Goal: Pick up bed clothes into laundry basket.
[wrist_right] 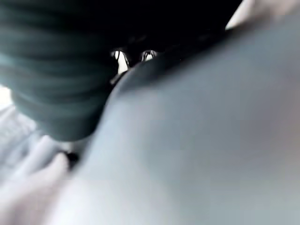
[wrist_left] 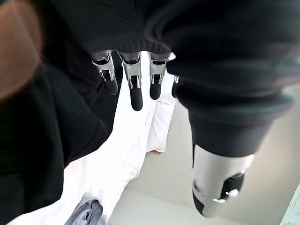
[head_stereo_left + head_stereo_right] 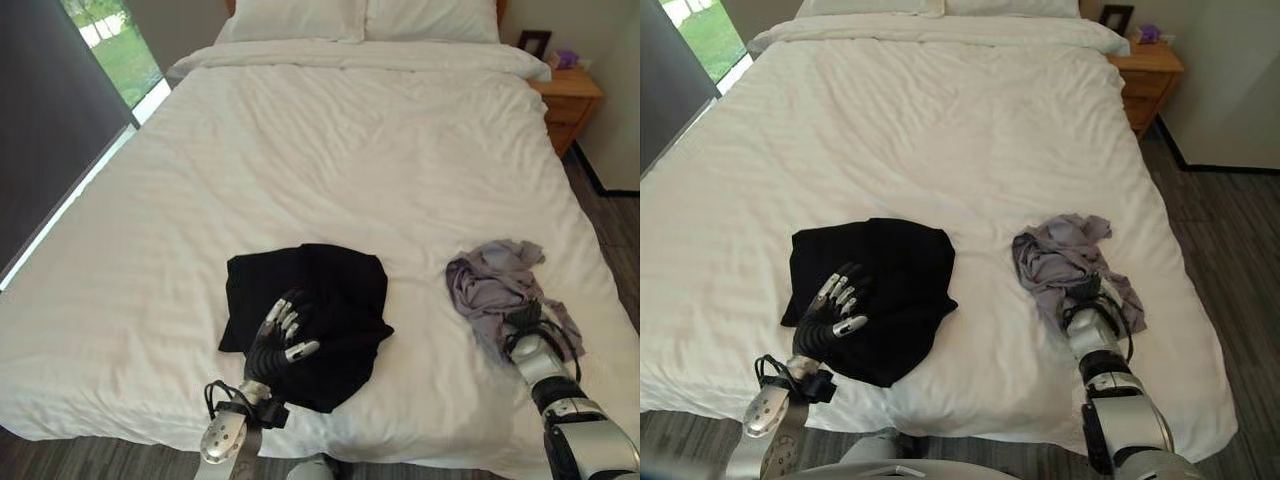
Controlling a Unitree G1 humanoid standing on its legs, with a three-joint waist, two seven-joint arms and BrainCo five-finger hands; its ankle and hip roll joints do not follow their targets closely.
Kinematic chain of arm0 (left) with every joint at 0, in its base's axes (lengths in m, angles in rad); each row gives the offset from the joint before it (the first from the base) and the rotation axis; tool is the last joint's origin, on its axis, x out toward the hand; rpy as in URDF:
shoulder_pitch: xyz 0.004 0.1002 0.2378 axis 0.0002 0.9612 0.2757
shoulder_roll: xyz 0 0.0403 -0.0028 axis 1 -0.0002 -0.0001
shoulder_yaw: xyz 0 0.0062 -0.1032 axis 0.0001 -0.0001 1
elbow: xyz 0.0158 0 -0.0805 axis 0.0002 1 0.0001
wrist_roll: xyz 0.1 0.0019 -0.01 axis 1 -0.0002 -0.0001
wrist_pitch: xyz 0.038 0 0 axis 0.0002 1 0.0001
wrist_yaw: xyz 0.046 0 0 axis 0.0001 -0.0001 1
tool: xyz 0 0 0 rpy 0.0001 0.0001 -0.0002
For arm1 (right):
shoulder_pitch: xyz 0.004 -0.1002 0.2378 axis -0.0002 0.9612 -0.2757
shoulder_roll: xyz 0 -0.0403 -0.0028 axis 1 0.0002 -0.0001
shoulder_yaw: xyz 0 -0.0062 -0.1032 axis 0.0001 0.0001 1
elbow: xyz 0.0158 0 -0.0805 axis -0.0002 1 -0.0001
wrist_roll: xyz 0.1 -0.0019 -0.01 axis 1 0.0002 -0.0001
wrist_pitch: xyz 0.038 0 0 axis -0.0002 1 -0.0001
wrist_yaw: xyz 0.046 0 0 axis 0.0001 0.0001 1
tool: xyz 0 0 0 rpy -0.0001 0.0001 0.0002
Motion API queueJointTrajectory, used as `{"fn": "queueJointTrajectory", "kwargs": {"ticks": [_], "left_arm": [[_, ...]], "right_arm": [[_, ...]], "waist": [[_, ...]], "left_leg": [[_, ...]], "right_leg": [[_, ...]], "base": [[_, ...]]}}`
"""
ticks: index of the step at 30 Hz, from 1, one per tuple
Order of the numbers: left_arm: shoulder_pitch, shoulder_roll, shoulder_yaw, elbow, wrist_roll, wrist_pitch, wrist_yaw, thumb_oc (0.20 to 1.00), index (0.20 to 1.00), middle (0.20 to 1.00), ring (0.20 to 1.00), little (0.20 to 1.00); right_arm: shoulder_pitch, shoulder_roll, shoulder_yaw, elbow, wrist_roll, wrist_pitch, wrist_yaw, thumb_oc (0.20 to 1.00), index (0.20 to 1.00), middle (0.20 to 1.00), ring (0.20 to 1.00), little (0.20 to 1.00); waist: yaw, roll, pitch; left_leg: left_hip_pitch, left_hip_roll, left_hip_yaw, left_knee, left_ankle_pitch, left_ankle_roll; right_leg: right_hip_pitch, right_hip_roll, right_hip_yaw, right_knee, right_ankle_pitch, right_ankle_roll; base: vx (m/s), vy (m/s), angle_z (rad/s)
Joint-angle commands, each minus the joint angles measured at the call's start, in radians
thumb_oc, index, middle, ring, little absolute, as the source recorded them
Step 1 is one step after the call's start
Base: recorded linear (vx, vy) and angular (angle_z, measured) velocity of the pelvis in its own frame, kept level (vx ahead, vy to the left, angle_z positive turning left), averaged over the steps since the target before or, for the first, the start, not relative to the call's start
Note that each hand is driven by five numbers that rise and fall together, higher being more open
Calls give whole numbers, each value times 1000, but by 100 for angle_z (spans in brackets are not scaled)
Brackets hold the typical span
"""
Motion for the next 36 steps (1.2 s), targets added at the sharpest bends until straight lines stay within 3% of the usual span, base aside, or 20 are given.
{"fn": "queueJointTrajectory", "kwargs": {"ticks": [1,2,3,5,6,9,11,19,23,25,26,27,29,30,31,36], "left_arm": [[-207,-10,56,159,41,2,49,1000,1000,1000,1000,1000],[-213,-12,74,161,52,16,72,1000,1000,1000,1000,1000],[-231,-14,114,183,73,47,108,1000,1000,1000,1000,1000],[-233,-15,114,184,74,48,109,1000,1000,1000,1000,1000],[-238,0,155,202,107,69,140,1000,1000,1000,1000,1000],[-221,10,188,213,143,82,177,1000,1000,1000,1000,1000],[-220,12,235,248,180,84,219,1000,1000,1000,1000,1000],[-186,27,330,271,285,56,366,1000,1000,1000,1000,1000],[-152,70,343,268,407,46,463,1000,1000,1000,1000,1000],[-152,73,337,254,464,60,517,1000,1000,1000,1000,1000],[-126,70,354,213,506,87,547,1000,1000,1000,1000,1000],[-106,63,368,179,523,114,556,1000,1000,1000,1000,1000],[-105,63,368,177,523,116,556,1000,1000,1000,1000,1000],[-67,58,384,148,565,158,552,1000,1000,1000,1000,1000],[-44,58,390,126,585,167,543,1000,1000,1000,1000,1000],[9,79,384,133,688,319,466,1000,1000,1000,1000,1000]], "right_arm": [[26,66,33,-224,59,72,206,200,200,200,200,200],[13,39,3,-297,59,97,217,200,200,200,200,200],[-38,-18,-52,-497,62,139,262,200,200,200,200,200],[-37,-19,-54,-504,62,145,265,200,200,200,200,200],[-116,-70,-97,-667,55,179,304,200,200,200,200,200],[-202,-112,-137,-805,65,208,328,200,200,200,200,200],[-299,-172,-196,-994,107,231,360,200,200,200,200,200],[-325,-264,-310,-1269,193,244,408,200,200,200,200,200],[-244,-290,-374,-1302,243,235,440,200,200,200,200,200],[-224,-286,-405,-1292,280,225,414,200,200,200,200,200],[-200,-272,-402,-1270,291,203,399,200,200,200,200,200],[-186,-266,-403,-1258,292,195,388,200,200,200,200,200],[-186,-266,-403,-1258,292,195,388,200,200,200,200,200],[-136,-239,-409,-1228,284,181,374,200,200,200,200,200],[-101,-240,-423,-1220,287,167,372,200,200,200,200,200],[133,-204,-564,-1246,338,140,368,200,200,200,200,200]], "waist": [[1,34,-16],[-13,28,-22],[-48,22,-32],[-45,25,-32],[-77,22,-43],[-106,22,-55],[-150,30,-75],[-217,69,-124],[-227,88,-130],[-207,81,-116],[-178,73,-105],[-161,67,-104],[-161,66,-107],[-136,58,-113],[-134,59,-120],[-162,43,-146]], "left_leg": [[33,154,22,-3,47,-131],[41,158,31,-3,40,-136],[49,176,57,-3,43,-146],[45,181,60,-3,48,-145],[55,200,93,-3,51,-156],[67,217,122,-3,55,-166],[84,240,162,-3,63,-182],[122,294,257,-3,82,-211],[130,290,268,-3,79,-200],[113,247,188,-3,65,-191],[121,151,20,-3,-19,-158],[130,106,-65,-1,-59,-147],[125,106,-65,-1,-55,-146],[156,65,-190,3,-112,-135],[163,64,-219,-3,-114,-131],[157,70,-189,-3,-122,-125]], "right_leg": [[-40,-1,44,12,82,-12],[-42,-1,54,12,81,-12],[-58,3,82,12,91,-18],[-64,7,86,12,97,-20],[-79,14,119,12,105,-29],[-95,21,151,12,114,-35],[-113,32,196,12,127,-45],[-168,66,281,12,159,-74],[-184,76,312,12,170,-86],[-200,62,336,12,179,-88],[-222,60,364,12,188,-94],[-232,65,385,12,195,-97],[-237,65,386,12,199,-98],[-239,82,427,12,206,-103],[-235,88,442,12,209,-102],[-218,68,451,12,187,-78]], "base": [[-27,-79,-19],[-88,-99,-43],[-93,-77,-57],[-83,-51,-59],[-101,-74,-60],[-98,-74,-56],[-89,-79,-49],[-52,-81,-45],[-25,-25,-25],[-51,68,-31],[-87,18,-31],[-52,5,-43],[-18,5,-63],[29,44,-43],[29,88,-25],[25,146,8]]}}
